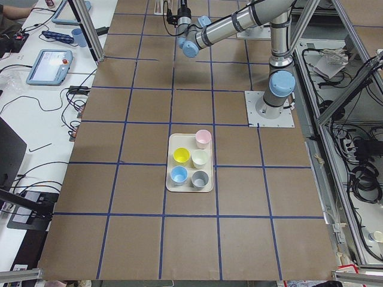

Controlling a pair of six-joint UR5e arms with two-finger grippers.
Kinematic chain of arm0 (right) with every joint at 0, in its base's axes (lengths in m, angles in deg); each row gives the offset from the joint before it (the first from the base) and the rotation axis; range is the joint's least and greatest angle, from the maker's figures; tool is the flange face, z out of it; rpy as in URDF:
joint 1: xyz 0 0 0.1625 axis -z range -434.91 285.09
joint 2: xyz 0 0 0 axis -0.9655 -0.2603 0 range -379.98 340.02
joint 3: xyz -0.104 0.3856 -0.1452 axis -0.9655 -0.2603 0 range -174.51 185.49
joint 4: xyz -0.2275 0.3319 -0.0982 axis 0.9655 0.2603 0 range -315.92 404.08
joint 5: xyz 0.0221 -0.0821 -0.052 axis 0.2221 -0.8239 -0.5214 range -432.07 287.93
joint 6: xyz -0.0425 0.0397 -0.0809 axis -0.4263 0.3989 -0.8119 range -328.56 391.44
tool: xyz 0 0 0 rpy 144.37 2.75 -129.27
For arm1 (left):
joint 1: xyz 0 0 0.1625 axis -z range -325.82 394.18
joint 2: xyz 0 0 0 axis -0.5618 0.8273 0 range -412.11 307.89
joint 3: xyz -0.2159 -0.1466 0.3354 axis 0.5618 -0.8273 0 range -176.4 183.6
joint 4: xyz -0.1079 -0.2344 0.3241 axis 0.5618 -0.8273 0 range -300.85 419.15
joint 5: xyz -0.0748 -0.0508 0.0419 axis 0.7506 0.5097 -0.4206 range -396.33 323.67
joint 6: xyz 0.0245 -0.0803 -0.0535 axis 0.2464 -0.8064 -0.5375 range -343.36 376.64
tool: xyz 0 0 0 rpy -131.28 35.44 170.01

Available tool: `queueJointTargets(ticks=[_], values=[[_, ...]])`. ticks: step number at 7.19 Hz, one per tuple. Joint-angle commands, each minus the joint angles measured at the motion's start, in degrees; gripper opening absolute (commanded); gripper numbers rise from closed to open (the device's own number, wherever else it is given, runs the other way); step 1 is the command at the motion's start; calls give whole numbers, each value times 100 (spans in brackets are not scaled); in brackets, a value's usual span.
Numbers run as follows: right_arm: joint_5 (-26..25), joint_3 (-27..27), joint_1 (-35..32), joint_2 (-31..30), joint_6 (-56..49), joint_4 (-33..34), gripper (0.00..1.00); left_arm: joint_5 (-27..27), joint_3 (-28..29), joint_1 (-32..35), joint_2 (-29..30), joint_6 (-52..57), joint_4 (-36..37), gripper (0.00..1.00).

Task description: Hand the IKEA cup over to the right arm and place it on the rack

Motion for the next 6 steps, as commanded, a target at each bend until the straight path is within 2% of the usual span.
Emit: queueJointTargets(ticks=[1, 4, 6], values=[[-40, 7, -11, 22, 48, 4, 100, -10, 7, 5, 9, -4, -1, 0], [-347, 24, -29, 31, 31, -136, 100, -1, 7, 5, -44, -13, -10, 0], [-296, 24, -38, 22, 31, -145, 100, 51, 16, 5, -35, -22, -1, 0]])
